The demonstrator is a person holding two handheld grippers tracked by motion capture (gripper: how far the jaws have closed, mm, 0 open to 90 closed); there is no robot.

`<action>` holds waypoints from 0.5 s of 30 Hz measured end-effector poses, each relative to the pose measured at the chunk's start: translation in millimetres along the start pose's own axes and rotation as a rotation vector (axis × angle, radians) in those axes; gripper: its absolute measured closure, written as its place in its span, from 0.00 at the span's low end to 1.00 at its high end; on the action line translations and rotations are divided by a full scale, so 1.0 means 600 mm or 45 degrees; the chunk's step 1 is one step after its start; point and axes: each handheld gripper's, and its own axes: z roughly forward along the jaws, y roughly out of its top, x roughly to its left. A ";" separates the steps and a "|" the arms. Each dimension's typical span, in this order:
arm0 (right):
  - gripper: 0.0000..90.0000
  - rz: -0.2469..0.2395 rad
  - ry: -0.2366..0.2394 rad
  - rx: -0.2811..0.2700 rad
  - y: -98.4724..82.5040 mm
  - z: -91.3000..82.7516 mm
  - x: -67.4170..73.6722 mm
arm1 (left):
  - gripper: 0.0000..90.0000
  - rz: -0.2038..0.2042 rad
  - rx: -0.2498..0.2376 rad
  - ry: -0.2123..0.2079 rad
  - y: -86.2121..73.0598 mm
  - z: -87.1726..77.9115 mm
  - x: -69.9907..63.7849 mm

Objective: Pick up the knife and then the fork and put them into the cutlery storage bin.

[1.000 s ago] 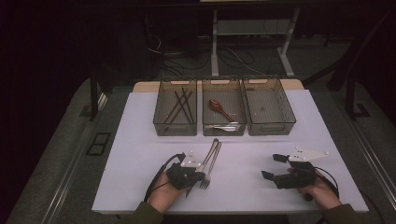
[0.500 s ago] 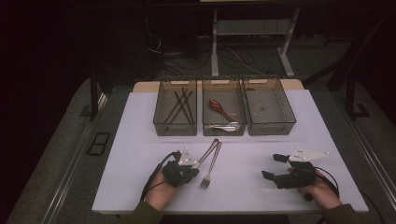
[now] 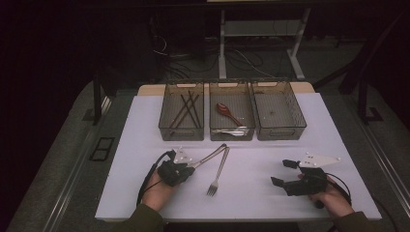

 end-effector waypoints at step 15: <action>0.19 0.001 -0.003 0.010 -0.001 0.003 0.001 | 0.80 -0.011 -0.155 -0.104 0.045 0.012 0.028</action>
